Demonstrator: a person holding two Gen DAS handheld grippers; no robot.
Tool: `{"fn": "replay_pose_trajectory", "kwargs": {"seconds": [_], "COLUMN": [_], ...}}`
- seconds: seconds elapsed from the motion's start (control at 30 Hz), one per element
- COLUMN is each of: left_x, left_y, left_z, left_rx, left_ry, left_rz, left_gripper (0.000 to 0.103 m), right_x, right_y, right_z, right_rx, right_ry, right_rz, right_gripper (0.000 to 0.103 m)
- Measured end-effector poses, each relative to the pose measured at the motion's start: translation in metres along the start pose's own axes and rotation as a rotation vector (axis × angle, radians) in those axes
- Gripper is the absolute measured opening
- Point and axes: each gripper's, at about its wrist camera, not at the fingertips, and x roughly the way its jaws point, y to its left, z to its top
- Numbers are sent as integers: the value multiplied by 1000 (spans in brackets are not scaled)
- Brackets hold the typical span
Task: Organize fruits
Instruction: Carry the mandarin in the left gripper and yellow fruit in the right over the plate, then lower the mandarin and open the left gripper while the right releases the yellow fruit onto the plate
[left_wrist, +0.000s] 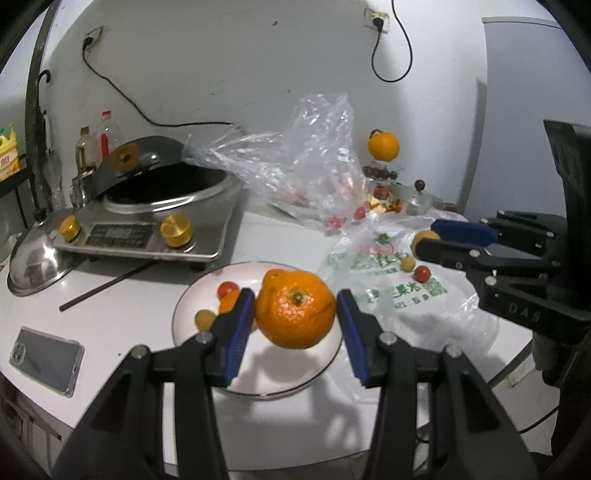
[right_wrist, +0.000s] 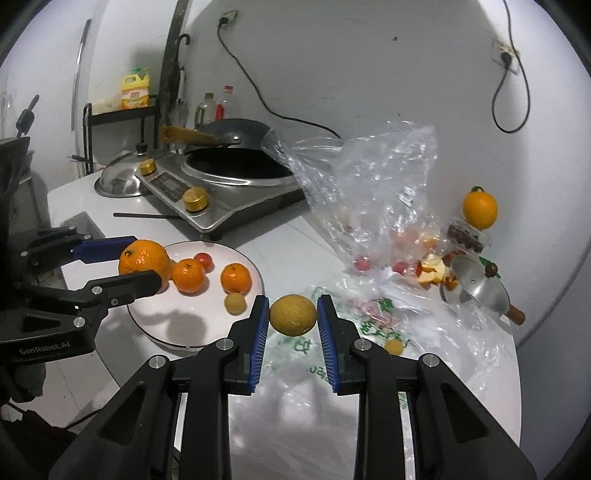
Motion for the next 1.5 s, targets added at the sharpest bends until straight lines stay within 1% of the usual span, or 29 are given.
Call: {"fn": "replay_pose_trajectory", "kwargs": {"seconds": [0.27, 0.57, 0.97, 1.2, 1.5], "left_x": [-2, 10, 38, 52, 54], "left_y": [18, 29, 36, 44, 46], "left_z": [-16, -33, -43, -45, -46], "left_rx": [-21, -30, -17, -20, -14], "left_ry": [23, 69, 125, 160, 160], "left_rz": [7, 9, -3, 3, -5], "left_gripper": [47, 47, 47, 47, 47], "right_x": [10, 30, 63, 85, 107], "right_y": [21, 41, 59, 70, 76], "right_z": [5, 2, -2, -7, -12], "right_rx": [-36, -55, -72, -77, -67], "right_ry": [17, 61, 119, 159, 200], "right_rz": [23, 59, 109, 147, 187], "right_gripper": [29, 29, 29, 29, 29]}}
